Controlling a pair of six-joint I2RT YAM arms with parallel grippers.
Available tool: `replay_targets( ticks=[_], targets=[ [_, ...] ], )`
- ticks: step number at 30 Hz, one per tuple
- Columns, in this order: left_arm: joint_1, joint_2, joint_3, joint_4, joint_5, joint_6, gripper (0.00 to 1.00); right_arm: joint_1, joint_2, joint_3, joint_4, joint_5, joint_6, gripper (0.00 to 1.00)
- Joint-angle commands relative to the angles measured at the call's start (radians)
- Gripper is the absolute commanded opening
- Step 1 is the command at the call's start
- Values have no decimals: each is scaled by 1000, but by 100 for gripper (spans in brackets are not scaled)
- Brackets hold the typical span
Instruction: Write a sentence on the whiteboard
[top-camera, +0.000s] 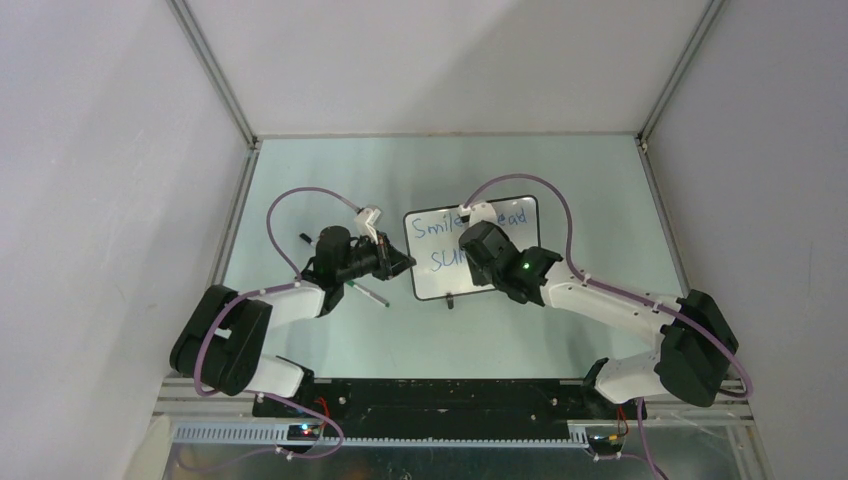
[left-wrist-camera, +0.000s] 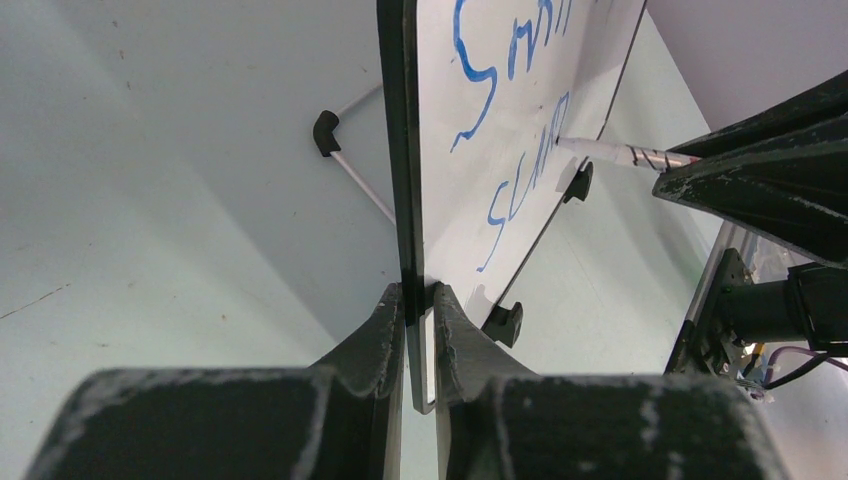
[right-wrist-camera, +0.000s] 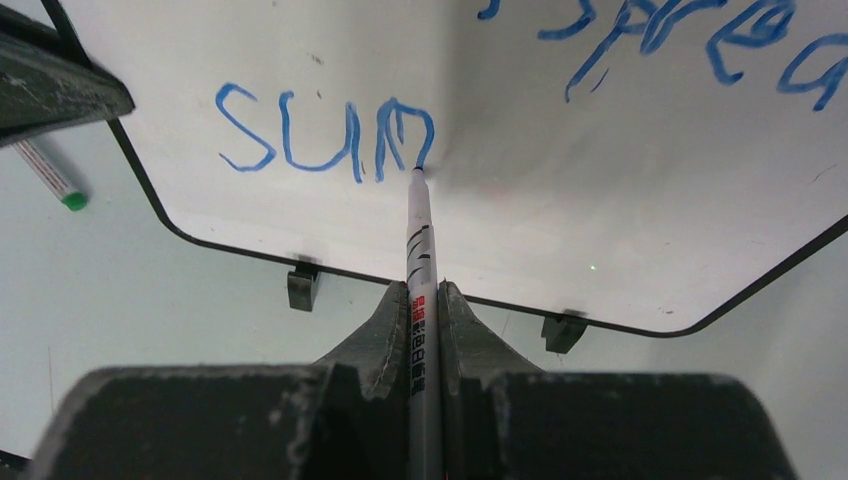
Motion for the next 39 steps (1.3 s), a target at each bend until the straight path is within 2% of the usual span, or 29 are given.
replay_targets(
  ticks=[1,9,20,39],
  targets=[
    [-10,-12,19,-47,-13,46,6,13,-17,-25,-18,35,22,0],
    [-10,-12,18,-48,-16,47,6,25,-30,-28,-17,39,20,0],
    [-11,-12,19,-48,-15,47,6,12,-144,-16,26,47,-23,0],
    [-10,-15,22,-56,-18,50,6,-28,-160,-68,152,38,-35,0]
  ],
)
